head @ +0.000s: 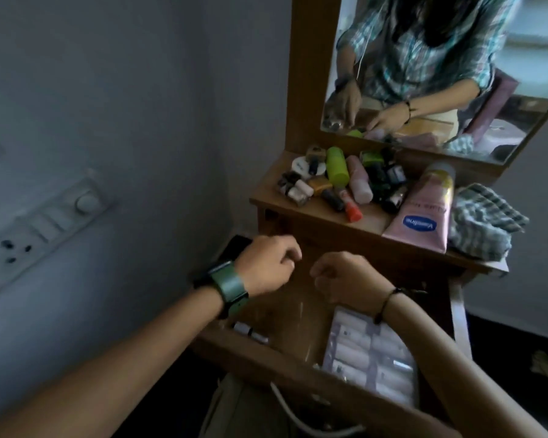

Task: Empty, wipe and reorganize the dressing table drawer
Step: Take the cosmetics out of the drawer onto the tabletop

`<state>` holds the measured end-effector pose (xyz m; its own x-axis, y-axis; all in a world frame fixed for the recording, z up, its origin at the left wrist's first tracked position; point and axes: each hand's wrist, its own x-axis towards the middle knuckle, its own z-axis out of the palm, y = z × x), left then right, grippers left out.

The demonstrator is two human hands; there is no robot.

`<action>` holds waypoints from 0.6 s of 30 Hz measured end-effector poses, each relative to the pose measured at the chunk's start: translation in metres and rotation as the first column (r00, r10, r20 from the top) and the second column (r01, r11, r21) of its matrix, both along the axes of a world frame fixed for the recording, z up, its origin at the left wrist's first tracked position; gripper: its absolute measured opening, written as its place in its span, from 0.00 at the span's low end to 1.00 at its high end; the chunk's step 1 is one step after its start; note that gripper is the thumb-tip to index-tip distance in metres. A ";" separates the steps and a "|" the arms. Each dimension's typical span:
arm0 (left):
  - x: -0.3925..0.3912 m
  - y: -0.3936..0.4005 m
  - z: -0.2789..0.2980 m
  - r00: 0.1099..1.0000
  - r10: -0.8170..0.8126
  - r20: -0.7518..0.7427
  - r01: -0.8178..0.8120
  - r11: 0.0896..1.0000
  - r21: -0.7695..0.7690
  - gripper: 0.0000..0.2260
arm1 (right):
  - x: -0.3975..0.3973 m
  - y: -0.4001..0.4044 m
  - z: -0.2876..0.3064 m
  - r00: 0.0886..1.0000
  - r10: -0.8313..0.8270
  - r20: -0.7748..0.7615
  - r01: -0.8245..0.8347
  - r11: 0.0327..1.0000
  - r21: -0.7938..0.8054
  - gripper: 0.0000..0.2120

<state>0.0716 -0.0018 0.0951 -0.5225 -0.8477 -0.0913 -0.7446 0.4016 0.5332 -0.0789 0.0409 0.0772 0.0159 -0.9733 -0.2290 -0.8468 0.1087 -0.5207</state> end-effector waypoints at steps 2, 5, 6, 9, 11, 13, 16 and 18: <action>0.001 0.003 -0.009 0.903 -0.203 0.378 0.156 0.976 0.154 0.14 | 0.014 0.004 -0.013 0.990 0.097 -0.101 -0.081 0.985 0.154 0.12; -0.002 0.007 -0.023 0.658 -0.392 0.642 0.237 0.918 0.318 0.19 | 0.030 0.011 -0.021 0.985 0.165 -0.048 -0.136 0.919 0.371 0.14; -0.004 0.007 -0.027 0.615 -0.422 0.666 0.222 0.903 0.368 0.19 | 0.036 0.014 -0.021 0.984 0.176 -0.003 -0.157 0.888 0.433 0.15; -0.011 0.008 -0.030 0.568 -0.476 0.671 0.175 0.867 0.466 0.15 | 0.048 0.019 -0.023 0.963 0.268 0.010 -0.232 0.815 0.531 0.15; -0.014 0.008 -0.031 0.546 -0.493 0.678 0.159 0.855 0.493 0.14 | 0.053 0.019 -0.024 0.960 0.281 -0.003 -0.238 0.817 0.525 0.16; -0.016 0.007 -0.034 0.543 -0.508 0.669 0.139 0.840 0.525 0.14 | 0.053 0.017 -0.030 0.975 0.207 0.075 -0.214 0.813 0.542 0.15; -0.016 0.006 -0.036 0.558 -0.516 0.650 0.148 0.832 0.534 0.13 | 0.053 0.015 -0.034 0.974 -0.025 0.227 -0.109 0.821 0.560 0.12; -0.015 0.005 -0.038 0.585 -0.504 0.635 0.144 0.836 0.530 0.10 | 0.051 0.013 -0.038 0.959 -0.091 0.268 -0.076 0.830 0.553 0.10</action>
<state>0.0569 0.0036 0.0574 -0.3555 -0.4250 -0.8325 -0.8032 0.5944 0.0395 -0.0275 0.0543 0.0391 0.1518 -0.6831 -0.7144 -0.6783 0.4537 -0.5779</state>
